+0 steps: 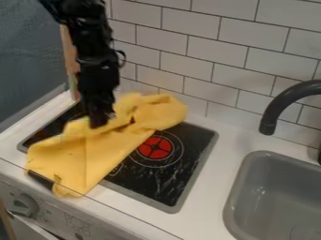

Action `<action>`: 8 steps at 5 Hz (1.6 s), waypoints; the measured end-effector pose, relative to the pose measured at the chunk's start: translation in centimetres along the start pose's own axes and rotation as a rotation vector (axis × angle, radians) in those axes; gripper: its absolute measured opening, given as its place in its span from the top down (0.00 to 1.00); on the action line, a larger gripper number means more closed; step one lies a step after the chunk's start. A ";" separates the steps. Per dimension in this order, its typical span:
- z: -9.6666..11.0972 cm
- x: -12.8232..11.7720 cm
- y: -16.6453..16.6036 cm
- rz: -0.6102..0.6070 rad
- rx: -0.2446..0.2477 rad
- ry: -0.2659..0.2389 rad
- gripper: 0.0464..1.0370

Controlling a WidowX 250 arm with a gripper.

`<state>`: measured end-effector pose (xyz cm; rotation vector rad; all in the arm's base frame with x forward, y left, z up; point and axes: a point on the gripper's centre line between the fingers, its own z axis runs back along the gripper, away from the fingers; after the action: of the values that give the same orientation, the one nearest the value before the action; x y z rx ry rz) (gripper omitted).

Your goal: Fold the cloth from left to right

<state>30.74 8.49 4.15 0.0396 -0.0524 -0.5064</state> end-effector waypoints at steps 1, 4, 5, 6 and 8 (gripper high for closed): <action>-0.9 0.4 -1.3 -0.035 0.026 0.008 0.97; -0.5 0.4 -0.8 0.028 0.036 0.015 0.23; -0.4 0.4 -0.9 0.022 0.020 0.016 0.02; 0.5 0.4 -1.1 0.016 0.010 0.000 0.03; 4.0 -0.3 -0.1 0.046 -0.006 -0.065 0.04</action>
<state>30.19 8.49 8.09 0.0161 -0.1149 -0.4622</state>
